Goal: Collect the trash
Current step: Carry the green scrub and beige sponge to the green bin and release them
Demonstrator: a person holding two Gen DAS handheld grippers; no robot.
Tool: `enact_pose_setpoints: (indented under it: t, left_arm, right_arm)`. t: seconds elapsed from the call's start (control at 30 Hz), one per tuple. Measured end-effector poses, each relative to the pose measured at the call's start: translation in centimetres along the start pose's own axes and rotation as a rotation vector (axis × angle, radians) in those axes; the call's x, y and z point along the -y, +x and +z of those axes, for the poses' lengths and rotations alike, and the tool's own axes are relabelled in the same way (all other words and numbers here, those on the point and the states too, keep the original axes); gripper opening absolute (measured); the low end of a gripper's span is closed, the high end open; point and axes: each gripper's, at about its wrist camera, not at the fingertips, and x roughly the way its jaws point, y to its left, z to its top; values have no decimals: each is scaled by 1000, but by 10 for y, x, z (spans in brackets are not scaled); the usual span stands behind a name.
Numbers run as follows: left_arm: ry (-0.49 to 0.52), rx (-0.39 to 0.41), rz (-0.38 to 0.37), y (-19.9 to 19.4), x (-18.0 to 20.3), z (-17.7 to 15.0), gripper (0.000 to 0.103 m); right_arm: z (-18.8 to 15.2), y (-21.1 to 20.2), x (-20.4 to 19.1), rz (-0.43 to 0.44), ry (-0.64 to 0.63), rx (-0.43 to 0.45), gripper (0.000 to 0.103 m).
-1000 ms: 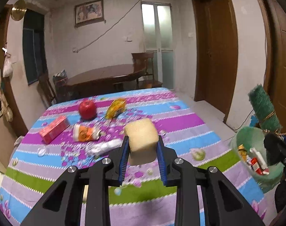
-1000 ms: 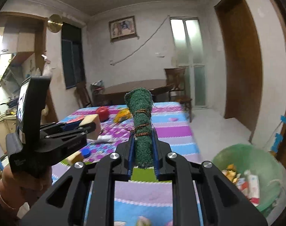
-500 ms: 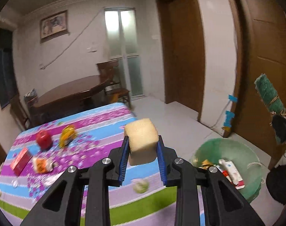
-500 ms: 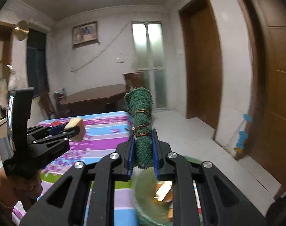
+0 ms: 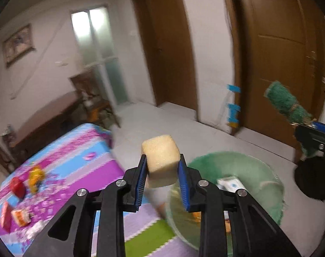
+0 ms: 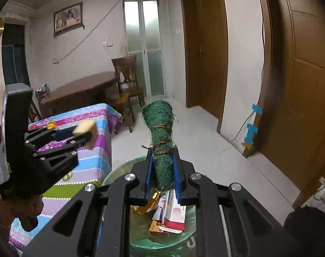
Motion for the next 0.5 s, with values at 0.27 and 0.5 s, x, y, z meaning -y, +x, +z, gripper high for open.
enact_pose_setpoints:
  t: [0.27,0.5]
  left_arm:
    - [27,-119,-197,38,15,-9,29]
    - [22,-152,-220,52,14,-19,29]
  right_arm:
    - [-18,16,19,50,85,-95,15]
    - [-29,22,26,95,138,-134,15]
